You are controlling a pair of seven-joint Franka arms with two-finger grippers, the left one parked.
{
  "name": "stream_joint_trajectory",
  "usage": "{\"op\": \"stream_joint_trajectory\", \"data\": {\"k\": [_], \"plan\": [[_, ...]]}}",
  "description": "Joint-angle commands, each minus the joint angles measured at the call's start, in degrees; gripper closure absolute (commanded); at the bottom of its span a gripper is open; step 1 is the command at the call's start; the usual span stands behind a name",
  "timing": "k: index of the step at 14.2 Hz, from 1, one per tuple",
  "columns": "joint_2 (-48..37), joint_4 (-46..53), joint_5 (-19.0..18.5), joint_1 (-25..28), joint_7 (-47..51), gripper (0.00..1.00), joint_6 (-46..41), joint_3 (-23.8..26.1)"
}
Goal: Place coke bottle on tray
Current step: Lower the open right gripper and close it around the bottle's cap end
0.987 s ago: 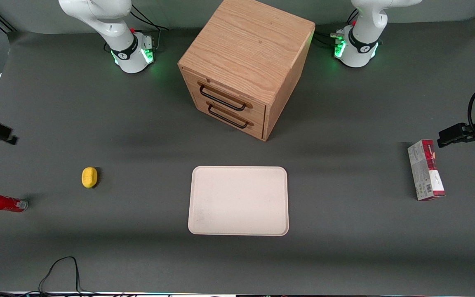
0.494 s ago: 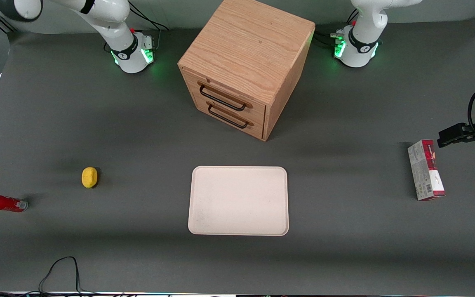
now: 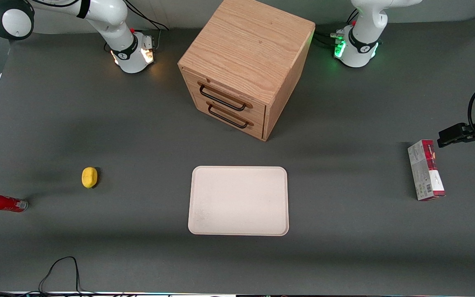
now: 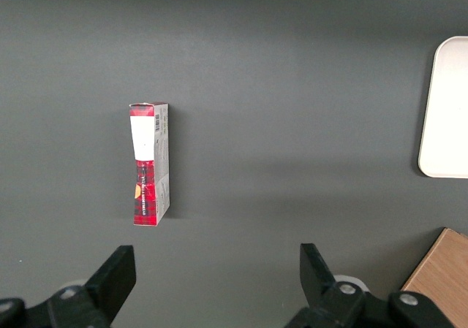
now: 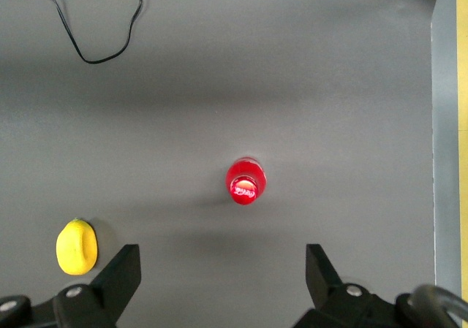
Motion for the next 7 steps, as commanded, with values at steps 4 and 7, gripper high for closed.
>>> {"op": "stream_joint_trajectory", "data": {"k": [4,7], "plan": [[2.43,0.89,0.03,0.64,-0.74,0.00,-0.33,0.43],[4.18,-0.27,0.03,0.55,-1.09,0.00,0.19,0.52]]}}
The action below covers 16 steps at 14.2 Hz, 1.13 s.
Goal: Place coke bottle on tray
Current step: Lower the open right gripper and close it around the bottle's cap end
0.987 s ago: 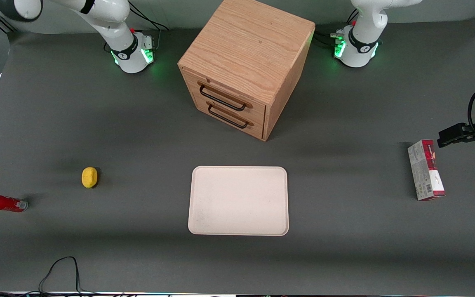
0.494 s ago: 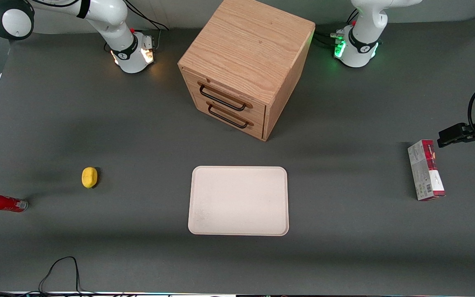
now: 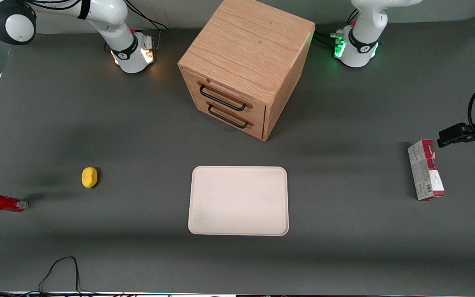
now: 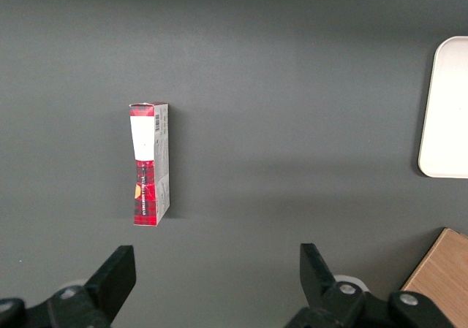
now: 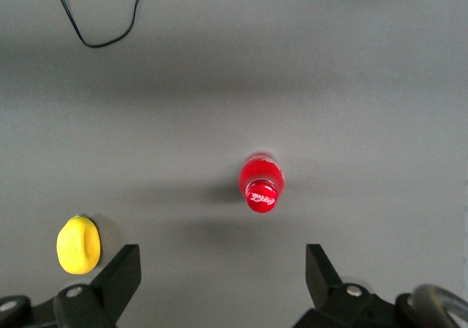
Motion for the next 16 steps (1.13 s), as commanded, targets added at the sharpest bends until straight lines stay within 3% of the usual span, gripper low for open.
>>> {"op": "stream_joint_trajectory", "data": {"k": [1,16], "plan": [[2.43,0.24,0.04,-0.12,-2.13,0.00,1.29,0.38],[9.64,0.24,0.21,-1.88,-9.35,0.00,9.38,0.38]]}}
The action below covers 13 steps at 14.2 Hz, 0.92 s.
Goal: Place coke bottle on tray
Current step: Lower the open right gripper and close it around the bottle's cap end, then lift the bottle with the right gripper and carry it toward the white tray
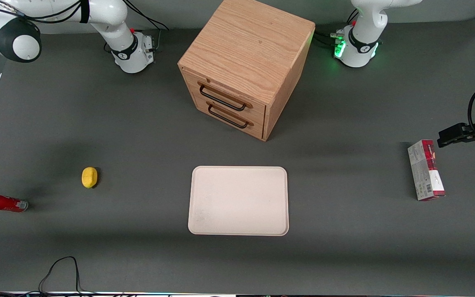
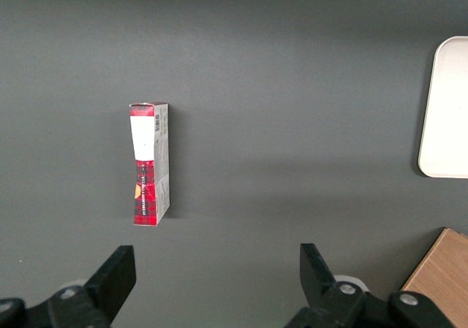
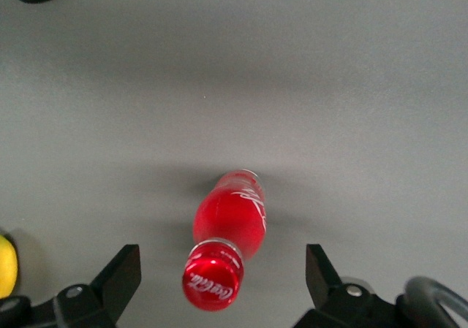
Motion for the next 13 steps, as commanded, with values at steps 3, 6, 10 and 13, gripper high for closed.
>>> {"op": "stream_joint_trajectory", "data": {"k": [3,6,10,13], "plan": [[0.13,0.34,0.04,-0.54,-1.71,0.04,0.11,0.29],[0.05,0.26,0.04,-1.16,-2.32,0.30,-0.25,0.21],[0.05,0.17,-0.14,-1.16,-2.41,0.72,-0.34,0.21],[0.05,0.08,-0.49,-1.16,-2.41,0.83,-0.34,0.21]]}}
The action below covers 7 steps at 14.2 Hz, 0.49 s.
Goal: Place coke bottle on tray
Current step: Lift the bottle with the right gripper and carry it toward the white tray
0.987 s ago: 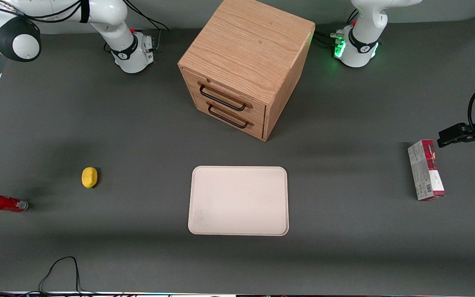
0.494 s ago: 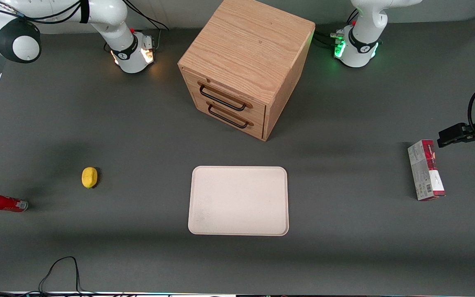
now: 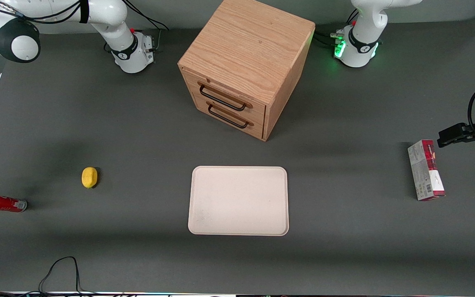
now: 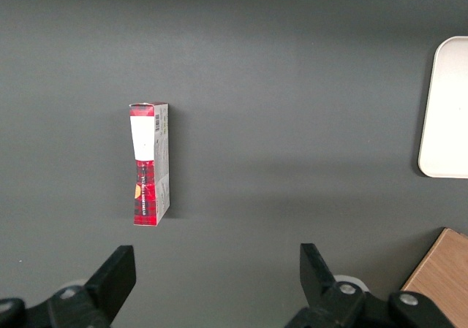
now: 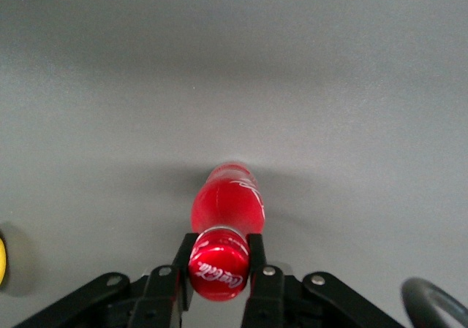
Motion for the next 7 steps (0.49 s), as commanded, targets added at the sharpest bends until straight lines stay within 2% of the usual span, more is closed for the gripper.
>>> {"op": "stream_joint_trajectory", "data": {"k": [1,2,3,5,7], "plan": [[-0.03,-0.30,-0.64,-0.29,-1.49,0.84,-0.55,0.21],[-0.03,-0.48,-0.65,-0.29,-1.57,0.85,-0.90,0.21],[-0.12,-0.48,-0.65,-0.29,-1.58,0.93,-0.90,0.21],[-0.29,-0.48,-0.91,-0.11,-1.58,1.00,-1.08,0.21],[-0.90,0.04,-2.14,0.15,-1.58,1.00,-3.35,0.56]]}}
